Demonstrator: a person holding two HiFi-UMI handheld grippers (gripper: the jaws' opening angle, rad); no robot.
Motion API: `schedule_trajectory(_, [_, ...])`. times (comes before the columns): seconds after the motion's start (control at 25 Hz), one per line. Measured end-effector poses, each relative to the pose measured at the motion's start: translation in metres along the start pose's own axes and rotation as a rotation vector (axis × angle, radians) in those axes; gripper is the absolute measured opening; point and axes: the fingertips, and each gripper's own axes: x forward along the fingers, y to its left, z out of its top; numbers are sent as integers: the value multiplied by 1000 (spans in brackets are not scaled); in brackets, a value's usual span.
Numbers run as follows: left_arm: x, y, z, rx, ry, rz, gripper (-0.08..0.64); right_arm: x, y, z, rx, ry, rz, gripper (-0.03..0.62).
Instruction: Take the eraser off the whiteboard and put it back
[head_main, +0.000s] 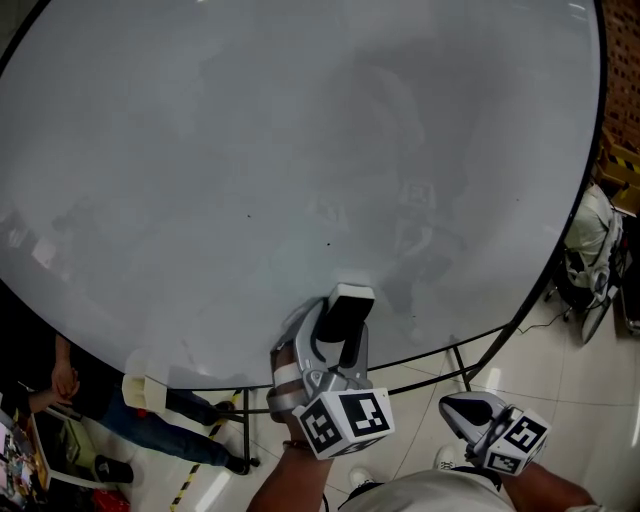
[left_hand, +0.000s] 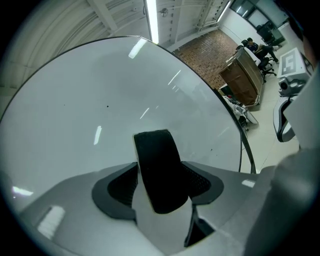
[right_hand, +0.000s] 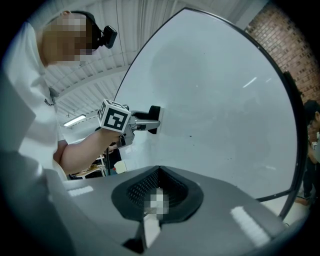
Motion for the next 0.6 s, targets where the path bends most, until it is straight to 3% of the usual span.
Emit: schedule_trajectory(0.6, [3, -6, 2, 7, -25, 13, 302, -1, -4, -1, 2, 7, 3, 2])
